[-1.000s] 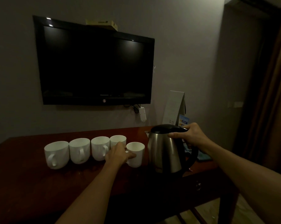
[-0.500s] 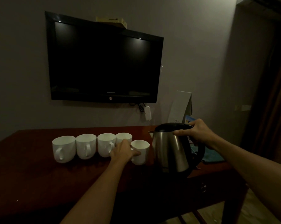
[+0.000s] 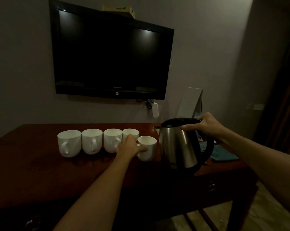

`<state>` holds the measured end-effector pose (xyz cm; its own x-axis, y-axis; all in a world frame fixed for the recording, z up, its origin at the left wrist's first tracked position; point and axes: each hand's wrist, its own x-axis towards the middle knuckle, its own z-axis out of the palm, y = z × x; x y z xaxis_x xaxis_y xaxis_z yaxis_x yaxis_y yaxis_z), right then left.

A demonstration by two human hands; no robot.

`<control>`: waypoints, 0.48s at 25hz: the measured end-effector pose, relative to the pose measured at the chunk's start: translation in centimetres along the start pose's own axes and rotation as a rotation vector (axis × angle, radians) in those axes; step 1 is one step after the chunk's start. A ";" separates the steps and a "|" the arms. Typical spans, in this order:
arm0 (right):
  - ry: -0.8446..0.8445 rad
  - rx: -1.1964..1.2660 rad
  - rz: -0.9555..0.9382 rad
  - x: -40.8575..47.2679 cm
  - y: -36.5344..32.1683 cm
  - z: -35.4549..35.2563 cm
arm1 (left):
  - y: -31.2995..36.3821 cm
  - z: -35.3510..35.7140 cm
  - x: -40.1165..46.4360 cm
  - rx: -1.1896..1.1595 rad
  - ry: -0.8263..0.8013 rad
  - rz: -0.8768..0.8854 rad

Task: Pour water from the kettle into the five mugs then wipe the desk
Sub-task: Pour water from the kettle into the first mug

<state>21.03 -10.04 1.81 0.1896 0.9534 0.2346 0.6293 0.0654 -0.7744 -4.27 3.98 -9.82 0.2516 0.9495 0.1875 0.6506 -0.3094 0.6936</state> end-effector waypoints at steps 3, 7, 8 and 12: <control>-0.003 -0.024 0.001 0.3 0.0 0.0 | -0.1 0.1 0.1 -0.007 0.004 -0.014; 0.003 -0.025 0.018 0.5 0.0 -0.2 | -0.2 0.2 0.5 -0.004 -0.008 -0.023; 0.003 -0.027 0.020 0.5 0.0 -0.2 | -0.3 0.2 0.5 0.006 -0.002 -0.022; 0.006 -0.038 0.018 0.3 -0.4 0.1 | -0.2 0.0 0.1 -0.006 -0.043 -0.027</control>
<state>20.82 -9.73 2.13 0.2053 0.9526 0.2247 0.6537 0.0374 -0.7558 -4.34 4.09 -9.95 0.2645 0.9544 0.1386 0.6533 -0.2831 0.7022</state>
